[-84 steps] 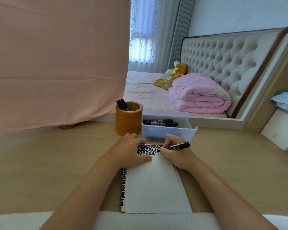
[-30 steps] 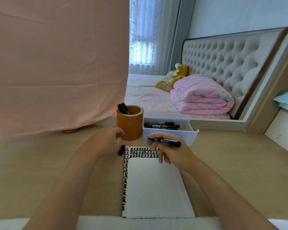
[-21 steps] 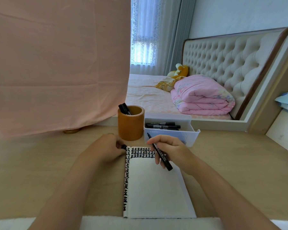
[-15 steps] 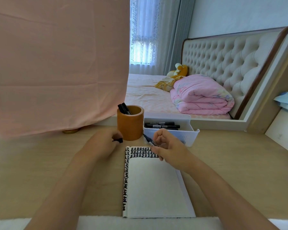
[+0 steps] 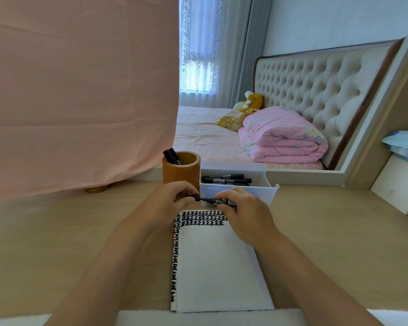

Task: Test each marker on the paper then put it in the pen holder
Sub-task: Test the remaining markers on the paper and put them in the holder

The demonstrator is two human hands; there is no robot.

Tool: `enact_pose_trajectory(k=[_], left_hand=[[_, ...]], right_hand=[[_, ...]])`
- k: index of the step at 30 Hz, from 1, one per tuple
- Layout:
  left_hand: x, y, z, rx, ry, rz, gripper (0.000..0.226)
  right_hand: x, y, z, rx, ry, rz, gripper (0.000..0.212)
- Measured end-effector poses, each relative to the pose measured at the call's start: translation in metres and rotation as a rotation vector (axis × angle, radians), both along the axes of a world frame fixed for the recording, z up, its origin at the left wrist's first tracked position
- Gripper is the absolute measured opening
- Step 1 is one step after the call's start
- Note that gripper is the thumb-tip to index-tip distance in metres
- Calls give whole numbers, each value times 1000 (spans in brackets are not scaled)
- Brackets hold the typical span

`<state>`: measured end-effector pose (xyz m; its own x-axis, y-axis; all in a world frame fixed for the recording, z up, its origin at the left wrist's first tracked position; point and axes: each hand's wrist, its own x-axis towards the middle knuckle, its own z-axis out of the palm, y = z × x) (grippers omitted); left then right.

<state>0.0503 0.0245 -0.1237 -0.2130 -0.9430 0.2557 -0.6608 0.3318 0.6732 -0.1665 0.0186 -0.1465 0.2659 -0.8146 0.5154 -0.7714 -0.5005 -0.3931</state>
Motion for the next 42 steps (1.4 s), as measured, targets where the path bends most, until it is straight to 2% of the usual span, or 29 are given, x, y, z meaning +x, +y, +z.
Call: enact_pose_trajectory(k=[6,16,22,27,34,38,42], left_hand=[[-4,3,1,16,-43,-27,15],[-7,0,2,165,-138,-26,20],[-12,4,7,43,-133,-43,18],[-13,5,13,-6,-117,-72,13],[-13,3,2,-38,-49,-52,10],[-9,2,6,-192,-1,34,19],[10,-9,22,-360,94,244,22]], right_hand=[[0,-1,-2,1,5,76,21],[-1,0,2,1,51,195,22],[1,3,4,-25,82,179,25],[5,8,7,111,80,135,27],[9,5,7,233,45,191,23],[9,3,14,259,-70,156,17],[15,-2,35,245,-221,113,14]])
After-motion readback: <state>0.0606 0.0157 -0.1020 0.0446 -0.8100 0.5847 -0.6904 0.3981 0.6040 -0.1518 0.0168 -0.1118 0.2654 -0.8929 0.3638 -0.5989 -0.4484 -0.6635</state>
